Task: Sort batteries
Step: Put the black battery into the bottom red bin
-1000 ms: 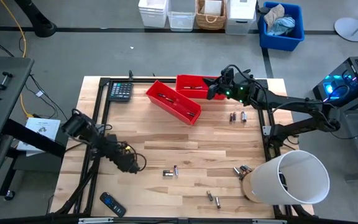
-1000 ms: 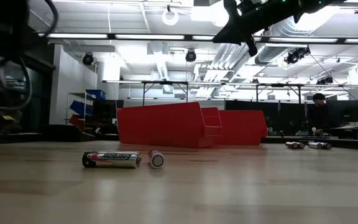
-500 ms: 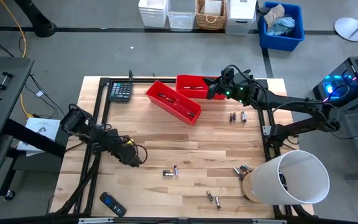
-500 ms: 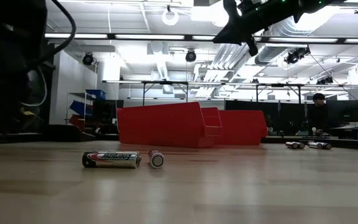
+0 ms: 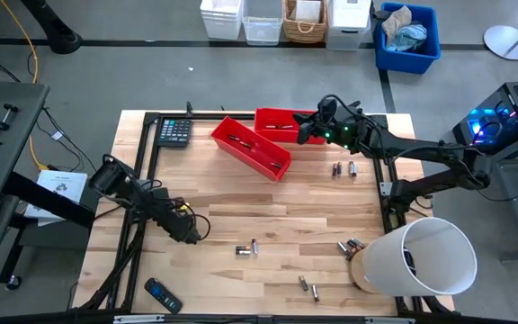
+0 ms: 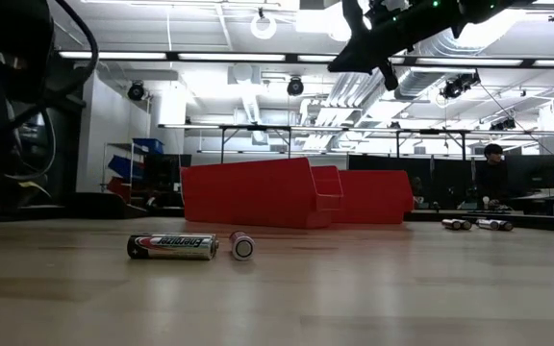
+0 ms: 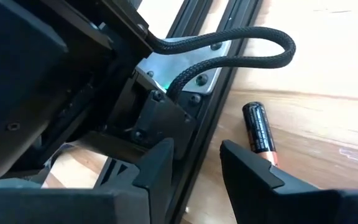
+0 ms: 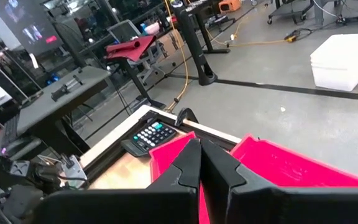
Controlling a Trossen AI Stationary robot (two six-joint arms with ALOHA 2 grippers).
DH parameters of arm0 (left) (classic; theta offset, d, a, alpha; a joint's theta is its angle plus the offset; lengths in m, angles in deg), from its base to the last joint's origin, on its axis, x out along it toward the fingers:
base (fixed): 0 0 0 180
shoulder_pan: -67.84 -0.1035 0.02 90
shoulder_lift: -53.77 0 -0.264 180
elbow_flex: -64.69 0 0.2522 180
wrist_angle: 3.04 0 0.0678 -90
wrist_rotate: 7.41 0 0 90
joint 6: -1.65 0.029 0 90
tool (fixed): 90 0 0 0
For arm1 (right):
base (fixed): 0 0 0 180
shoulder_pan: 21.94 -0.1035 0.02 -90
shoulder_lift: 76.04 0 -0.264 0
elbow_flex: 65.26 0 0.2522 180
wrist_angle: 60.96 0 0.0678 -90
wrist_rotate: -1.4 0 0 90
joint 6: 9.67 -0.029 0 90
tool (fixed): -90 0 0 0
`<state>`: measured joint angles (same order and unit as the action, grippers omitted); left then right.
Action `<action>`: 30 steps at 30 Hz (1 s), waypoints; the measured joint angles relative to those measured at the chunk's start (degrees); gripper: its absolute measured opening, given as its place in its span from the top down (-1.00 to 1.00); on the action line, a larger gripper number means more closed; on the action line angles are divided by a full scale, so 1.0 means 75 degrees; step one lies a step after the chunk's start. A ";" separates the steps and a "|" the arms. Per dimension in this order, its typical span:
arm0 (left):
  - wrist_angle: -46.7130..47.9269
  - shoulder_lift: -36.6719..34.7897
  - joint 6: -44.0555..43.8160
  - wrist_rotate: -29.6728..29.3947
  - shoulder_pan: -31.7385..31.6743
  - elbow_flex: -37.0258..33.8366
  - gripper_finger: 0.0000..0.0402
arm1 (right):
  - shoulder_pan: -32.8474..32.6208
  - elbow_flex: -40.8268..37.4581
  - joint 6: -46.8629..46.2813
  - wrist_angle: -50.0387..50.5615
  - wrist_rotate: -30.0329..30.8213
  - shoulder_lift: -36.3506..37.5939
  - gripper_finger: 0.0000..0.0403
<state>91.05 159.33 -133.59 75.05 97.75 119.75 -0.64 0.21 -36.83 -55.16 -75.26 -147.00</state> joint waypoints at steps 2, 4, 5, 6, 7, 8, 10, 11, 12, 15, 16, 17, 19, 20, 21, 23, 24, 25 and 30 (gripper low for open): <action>-0.0006 0.0078 -0.0047 -0.0010 -0.0009 0.0000 0.36 | -0.0023 0.0000 -0.0109 0.0005 -0.0002 -0.0094 1.00; -0.0008 0.0137 -0.0096 -0.0046 -0.0096 0.0010 0.36 | -0.0054 0.0000 -0.0373 0.0004 -0.0002 -0.0201 1.00; -0.0023 0.0177 -0.0118 -0.0062 -0.0170 0.0027 0.36 | -0.0054 0.0000 -0.0461 0.0005 -0.0003 -0.0248 1.00; -0.0058 0.0215 -0.0137 -0.0108 -0.0253 0.0055 0.36 | -0.0059 0.0000 -0.0525 0.0004 -0.0004 -0.0298 1.00; -0.0181 0.0232 -0.0135 -0.0195 -0.0329 0.0095 0.36 | -0.0061 0.0000 -0.0545 0.0000 -0.0016 -0.0329 1.00; -0.0490 0.0229 -0.0098 -0.0376 -0.0411 0.0149 0.36 | -0.0060 0.0000 -0.0547 0.0005 -0.0066 -0.0351 1.00; -0.1185 0.0217 0.0114 -0.0933 -0.0540 0.0213 0.36 | -0.0058 0.0000 -0.0547 0.0002 -0.0085 -0.0364 1.00; -0.1274 0.0237 0.0183 -0.1036 -0.0566 0.0265 0.36 | -0.0061 0.0000 -0.0548 -0.0014 -0.0113 -0.0364 1.00; -0.1292 0.0245 0.0214 -0.1098 -0.0622 0.0242 0.36 | -0.0061 0.0000 -0.0548 -0.0024 -0.0115 -0.0364 1.00; -0.0902 0.0274 0.0161 -0.1108 -0.0696 0.0204 0.36 | -0.0058 0.0000 -0.0539 -0.0047 -0.0120 -0.0364 1.00; -0.0819 0.0260 0.0122 -0.1200 -0.0694 0.0170 0.36 | -0.0058 0.0000 -0.0535 -0.0057 -0.0121 -0.0364 1.00; -0.0957 0.0226 0.0124 -0.1384 -0.0705 0.0160 0.36 | -0.0058 0.0000 -0.0532 -0.0058 -0.0119 -0.0361 1.00; -0.1674 0.0168 0.0248 -0.1873 -0.0787 0.0216 0.36 | -0.0058 0.0000 -0.0529 -0.0050 -0.0119 -0.0362 1.00; -0.1830 0.0144 0.0336 -0.2081 -0.0800 0.0224 0.36 | -0.0058 0.0000 -0.0526 -0.0053 -0.0119 -0.0364 1.00; -0.1946 0.0136 0.0392 -0.2308 -0.0799 0.0285 0.36 | -0.0058 0.0000 -0.0526 -0.0058 -0.0119 -0.0362 1.00; -0.2102 0.0148 0.0497 -0.2745 -0.0795 0.0594 0.36 | -0.0058 0.0000 -0.0524 -0.0053 -0.0119 -0.0361 1.00; -0.1975 0.0129 0.0642 -0.2877 -0.0770 0.0757 0.36 | -0.0058 0.0000 -0.0520 -0.0053 -0.0119 -0.0361 1.00; -0.1624 0.0128 0.0800 -0.2994 -0.0722 0.0936 0.36 | -0.0058 0.0000 -0.0520 -0.0053 -0.0119 -0.0361 1.00; 0.0482 -0.0095 0.0553 -0.2636 -0.0410 0.1468 0.36 | -0.0058 0.0000 -0.0520 -0.0044 -0.0119 -0.0361 1.00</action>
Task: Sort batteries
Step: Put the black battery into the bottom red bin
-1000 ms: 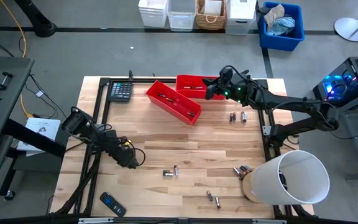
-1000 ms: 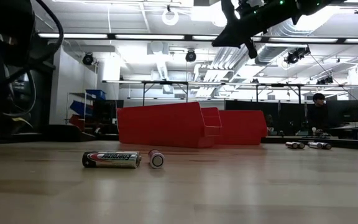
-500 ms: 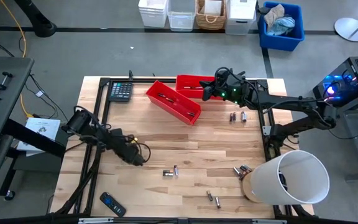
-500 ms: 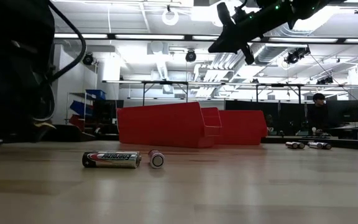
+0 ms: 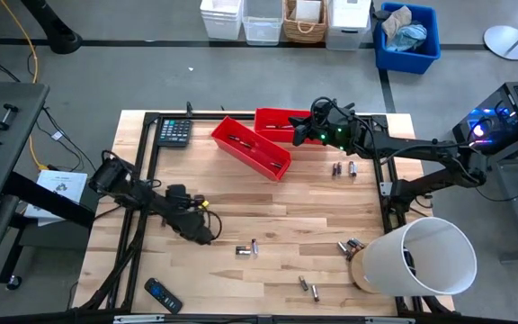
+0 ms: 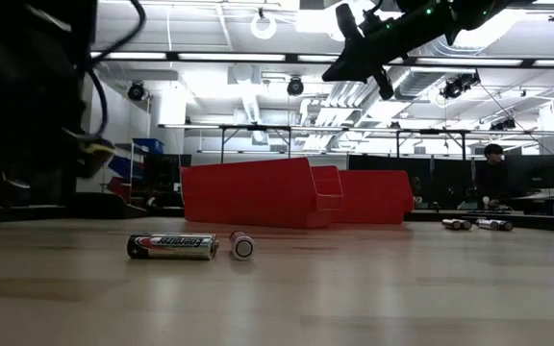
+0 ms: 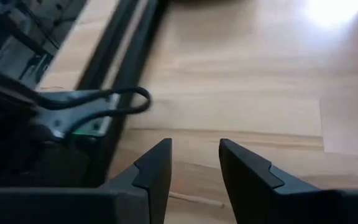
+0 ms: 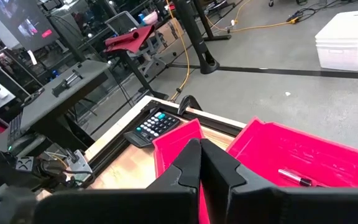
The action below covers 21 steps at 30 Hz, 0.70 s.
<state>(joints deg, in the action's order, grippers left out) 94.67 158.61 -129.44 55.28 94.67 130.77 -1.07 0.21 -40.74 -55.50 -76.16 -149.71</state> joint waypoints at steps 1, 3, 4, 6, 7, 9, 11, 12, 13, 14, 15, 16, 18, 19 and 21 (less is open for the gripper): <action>0.0277 -0.0079 -0.0051 0.0003 0.0094 0.0079 0.36 | 0.0000 0.0000 -0.0001 0.0003 0.0000 0.0000 1.00; 0.0432 -0.0347 0.0088 -0.0096 0.0285 0.0295 0.36 | 0.0000 0.0000 -0.0003 0.0003 0.0000 0.0000 1.00; 0.0443 -0.0474 0.0272 -0.0188 0.0395 0.0406 0.36 | 0.0000 0.0000 -0.0003 -0.0004 0.0000 0.0000 1.00; 0.0496 -0.0760 0.0749 -0.0229 0.0642 0.0649 0.36 | 0.0000 -0.0002 -0.0052 -0.0012 0.0000 0.0000 1.00; 0.0484 -0.0919 0.1018 -0.0203 0.0791 0.0813 0.36 | 0.0000 0.0000 -0.0156 -0.0012 -0.0003 0.0000 1.00; 0.0398 -0.1273 0.1320 0.0137 0.1142 0.1047 0.36 | 0.0000 0.0000 -0.0354 -0.0025 -0.0088 0.0000 1.00; -0.0002 -0.1613 0.1235 0.0638 0.1538 0.1131 0.36 | 0.0003 0.0000 -0.0469 -0.0038 -0.0204 0.0000 1.00; -0.0255 -0.1777 0.1097 0.0882 0.1755 0.1131 0.36 | 0.0000 0.0000 -0.0465 -0.0035 -0.0269 0.0000 1.00; -0.0473 -0.1905 0.0956 0.1083 0.1982 0.1131 0.36 | 0.0000 0.0000 -0.0463 -0.0034 -0.0321 0.0000 1.00; -0.0692 -0.2019 0.0810 0.1269 0.2223 0.1131 0.36 | 0.0001 -0.0001 -0.0464 -0.0031 -0.0412 0.0000 1.00; -0.0903 -0.2113 0.0661 0.1477 0.2462 0.1134 0.36 | 0.0003 0.0000 -0.0460 -0.0019 -0.0494 0.0000 1.00; -0.1069 -0.2186 0.0544 0.1716 0.2659 0.1134 0.36 | 0.0003 -0.0001 -0.0439 -0.0009 -0.0546 0.0000 1.00; -0.1290 -0.2377 0.0523 0.2197 0.2928 0.1131 0.36 | 0.0003 -0.0003 -0.0256 -0.0006 -0.0609 0.0000 1.00; -0.1341 -0.2485 0.0592 0.2431 0.2988 0.1131 0.36 | 0.0003 0.0000 -0.0160 -0.0003 -0.0643 0.0000 1.00; -0.1263 -0.2642 0.0880 0.2825 0.2984 0.1131 0.36 | 0.0003 0.0000 0.0071 0.0016 -0.0770 0.0000 1.00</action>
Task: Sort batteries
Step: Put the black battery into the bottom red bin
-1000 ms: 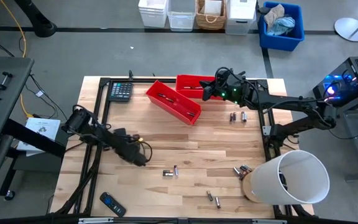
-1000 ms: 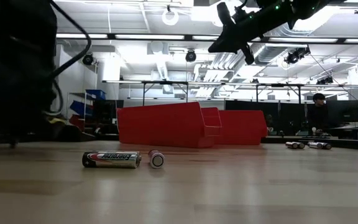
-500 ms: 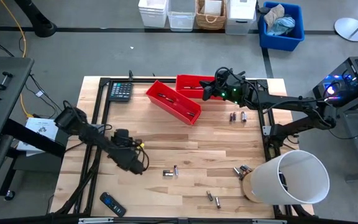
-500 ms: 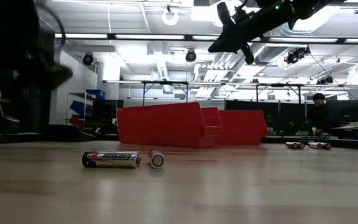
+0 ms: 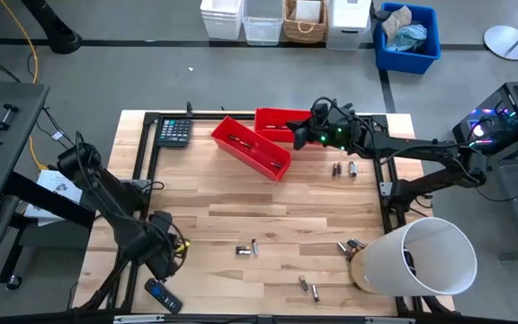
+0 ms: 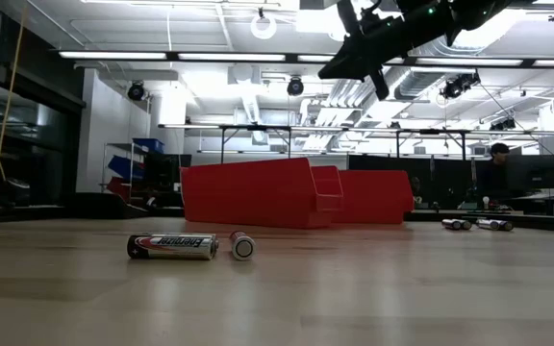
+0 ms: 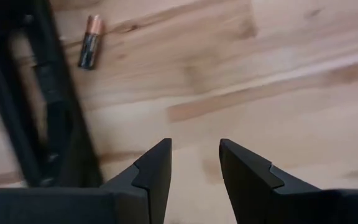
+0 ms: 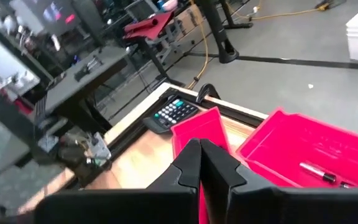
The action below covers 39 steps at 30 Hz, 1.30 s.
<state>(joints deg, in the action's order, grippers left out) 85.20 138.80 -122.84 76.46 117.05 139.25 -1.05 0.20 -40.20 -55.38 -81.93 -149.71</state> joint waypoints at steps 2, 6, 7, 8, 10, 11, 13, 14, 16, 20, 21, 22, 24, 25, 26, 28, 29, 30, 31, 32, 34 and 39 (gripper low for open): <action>0.0192 -0.0143 0.0568 0.0377 -0.0132 -0.0015 0.34 | 0.0000 0.0001 0.0267 0.0037 -0.0193 0.0000 1.00; 0.0491 -0.0736 0.2281 0.0952 -0.0800 -0.0363 0.25 | -0.0003 0.0001 0.0457 0.0063 -0.0699 0.0000 1.00; 0.0400 -0.0949 0.2679 0.0953 -0.1019 -0.0552 0.22 | -0.0003 0.0001 0.0449 0.0063 -0.0768 0.0000 1.00; 0.0226 -0.1167 0.3126 0.0933 -0.1245 -0.0764 0.19 | -0.0003 -0.0001 0.0392 0.0063 -0.0816 0.0000 1.00; -0.0365 -0.1587 0.4180 0.0994 -0.1667 -0.1288 0.13 | -0.0006 0.0000 0.0249 0.0063 -0.0842 0.0000 1.00; -0.0654 -0.1757 0.4633 0.1133 -0.1831 -0.1592 0.11 | -0.0005 0.0001 0.0164 0.0064 -0.0842 0.0000 1.00; -0.1242 -0.2084 0.5385 0.1559 -0.2024 -0.2247 0.05 | -0.0003 0.0001 0.0067 0.0063 -0.0842 0.0000 1.00; -0.1523 -0.2219 0.5712 0.1785 -0.2059 -0.2586 0.02 | -0.0007 0.0001 0.0039 0.0063 -0.0842 0.0000 1.00; -0.1950 -0.2381 0.6123 0.2093 -0.2114 -0.3188 -0.03 | -0.0056 0.0001 -0.0068 0.0059 -0.0782 0.0000 1.00; -0.2391 -0.2464 0.6508 0.2242 -0.2431 -0.3829 -0.12 | -0.0235 -0.0001 -0.0068 0.0028 -0.0188 0.0003 1.00; -0.2511 -0.2480 0.6591 0.2232 -0.2533 -0.3888 -0.14 | -0.0273 -0.0002 -0.0081 0.0015 -0.0017 -0.0003 1.00; -0.2480 -0.2453 0.6657 0.2232 -0.2645 -0.3889 -0.15 | -0.0316 -0.0002 -0.0086 -0.0043 0.0153 -0.0015 1.00; -0.2396 -0.2401 0.6776 0.2214 -0.2922 -0.3911 -0.17 | -0.0382 -0.0002 -0.0098 -0.0042 0.0355 -0.0029 1.00; -0.2450 -0.2403 0.6774 0.2238 -0.3078 -0.3903 -0.18 | -0.0427 -0.0002 -0.0112 -0.0095 0.0465 -0.0067 1.00; -0.2463 -0.2392 0.6718 0.2263 -0.3256 -0.3888 -0.19 | -0.0473 -0.0002 -0.0159 -0.0135 0.0566 -0.0089 1.00; -0.2457 -0.2285 0.6659 0.2406 -0.3684 -0.3901 -0.19 | -0.0549 -0.0002 -0.0293 -0.0099 0.0716 -0.0135 1.00; -0.2474 -0.2233 0.6756 0.2520 -0.3907 -0.3902 -0.19 | -0.0591 -0.0002 -0.0326 -0.0173 0.0762 -0.0186 1.00; -0.2536 -0.2183 0.7046 0.2720 -0.4145 -0.3901 -0.19 | -0.0622 -0.0002 -0.0349 -0.0188 0.0800 -0.0223 1.00; -0.2583 -0.2111 0.7427 0.2923 -0.4366 -0.3895 -0.19 | -0.0646 -0.0002 -0.0354 -0.0191 0.0837 -0.0280 1.00; -0.2568 -0.2021 0.7774 0.3159 -0.4585 -0.3893 -0.19 | -0.0670 -0.0002 -0.0354 -0.0272 0.0843 -0.0348 1.00; -0.2464 -0.1828 0.8419 0.3598 -0.4988 -0.3878 -0.19 | -0.0737 -0.0002 -0.0411 -0.0378 0.0843 -0.0468 1.00; -0.1624 -0.1135 1.0695 0.3787 -0.5594 -0.3439 -0.19 | -0.0880 -0.0002 -0.0415 -0.0507 0.0840 -0.0740 1.00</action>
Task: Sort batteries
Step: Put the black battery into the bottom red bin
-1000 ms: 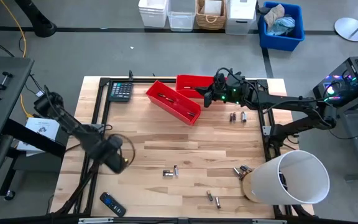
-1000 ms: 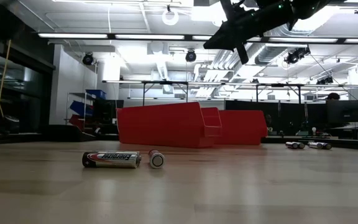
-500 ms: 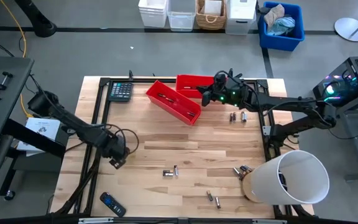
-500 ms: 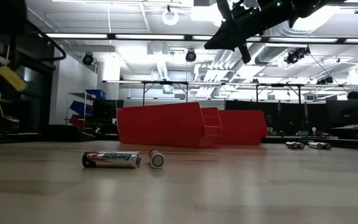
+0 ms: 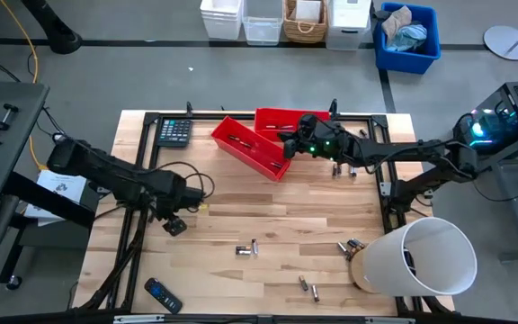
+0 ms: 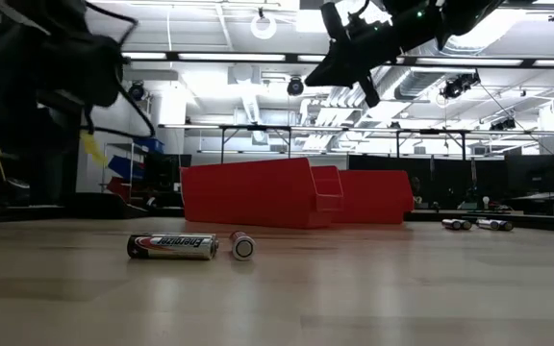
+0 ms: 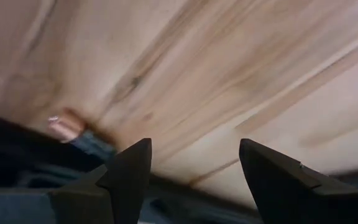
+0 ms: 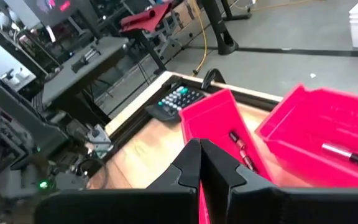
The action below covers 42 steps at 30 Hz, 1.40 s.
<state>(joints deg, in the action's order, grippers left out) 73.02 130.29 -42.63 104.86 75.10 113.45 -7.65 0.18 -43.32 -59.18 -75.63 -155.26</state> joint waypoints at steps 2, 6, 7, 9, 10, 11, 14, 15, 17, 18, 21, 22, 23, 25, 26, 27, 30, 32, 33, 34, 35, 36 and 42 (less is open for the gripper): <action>0.0386 0.0368 0.0953 0.0019 -0.0146 0.0238 -0.19 | -0.0052 0.0000 0.0000 -0.0017 -0.0003 -0.0085 1.00; 0.0754 0.1222 0.2793 -0.0112 -0.0351 0.0750 -0.19 | -0.0113 0.0000 0.0002 -0.0108 -0.0131 -0.0213 1.00; 0.0861 0.1428 0.3203 -0.0166 -0.0410 0.0872 -0.19 | -0.0114 0.0000 0.0001 -0.0124 -0.0168 -0.0235 1.00; 0.0932 0.1799 0.3786 -0.0294 -0.0510 0.1075 -0.19 | -0.0114 0.0000 0.0002 -0.0162 -0.0274 -0.0248 1.00; 0.0989 0.1962 0.3950 -0.0377 -0.0540 0.1139 -0.19 | -0.0114 0.0000 0.0001 -0.0162 -0.0278 -0.0245 1.00; 0.1072 0.2076 0.4077 -0.0480 -0.0555 0.1173 -0.19 | -0.0114 0.0000 0.0003 -0.0165 -0.0311 -0.0245 1.00; 0.1283 0.2259 0.4219 -0.0670 -0.0547 0.1129 -0.19 | -0.0114 0.0000 0.0000 -0.0162 -0.0332 -0.0245 1.00; 0.1374 0.2290 0.4158 -0.0680 -0.0527 0.1064 -0.19 | -0.0114 0.0000 0.0001 -0.0167 -0.0335 -0.0245 1.00; 0.1534 0.2325 0.3912 -0.0907 -0.0509 0.0870 -0.19 | -0.0114 0.0000 0.0003 -0.0159 -0.0335 -0.0245 1.00; 0.1408 0.2319 0.3657 -0.1007 -0.0512 0.0787 -0.19 | -0.0114 0.0000 0.0005 -0.0159 -0.0335 -0.0245 1.00; 0.0951 0.2417 0.3006 -0.1088 -0.0640 0.0599 -0.19 | -0.0114 0.0000 0.0003 -0.0213 -0.0332 -0.0245 1.00; 0.0904 0.2493 0.2856 -0.1151 -0.0700 0.0493 -0.19 | -0.0114 0.0000 0.0002 -0.0212 -0.0332 -0.0245 1.00; 0.0814 0.2539 0.2743 -0.1156 -0.0748 0.0420 -0.19 | -0.0114 0.0000 0.0003 -0.0220 -0.0332 -0.0245 1.00; 0.0630 0.2641 0.2589 -0.1141 -0.0839 0.0359 -0.19 | -0.0114 0.0000 0.0001 -0.0256 -0.0332 -0.0245 1.00; 0.0597 0.2711 0.2508 -0.1137 -0.0872 0.0324 -0.19 | -0.0114 0.0000 0.0001 -0.0277 -0.0332 -0.0245 1.00; 0.0609 0.2751 0.2432 -0.1138 -0.0878 0.0321 -0.19 | -0.0114 0.0000 0.0000 -0.0275 -0.0332 -0.0245 1.00; 0.0594 0.2801 0.2290 -0.1163 -0.0888 0.0333 -0.19 | -0.0114 0.0000 -0.0029 -0.0276 -0.0332 -0.0245 1.00; 0.0590 0.2791 0.2132 -0.1149 -0.0888 0.0333 -0.19 | -0.0114 0.0000 -0.0164 -0.0278 -0.0325 -0.0245 1.00; 0.0586 0.2789 0.2096 -0.1057 -0.0888 0.0330 -0.19 | -0.0114 0.0000 -0.0218 -0.0275 -0.0306 -0.0245 1.00; 0.0566 0.2782 0.2085 -0.0917 -0.0878 0.0327 -0.19 | -0.0114 0.0000 -0.0279 -0.0278 -0.0297 -0.0245 1.00; 0.0554 0.2749 0.2110 -0.0738 -0.0830 0.0324 -0.19 | -0.0114 0.0000 -0.0316 -0.0281 -0.0297 -0.0245 1.00; 0.0554 0.2704 0.2142 -0.0592 -0.0764 0.0327 -0.19 | -0.0114 0.0000 -0.0318 -0.0281 -0.0292 -0.0245 1.00; 0.0326 0.2536 0.1947 -0.0471 0.0093 0.0166 -0.19 | -0.0163 0.0000 -0.0340 -0.0281 -0.0275 -0.0245 1.00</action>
<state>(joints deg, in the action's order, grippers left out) 75.46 149.31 -28.02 101.33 75.80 114.70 -8.88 0.18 -45.87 -61.29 -77.69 -157.10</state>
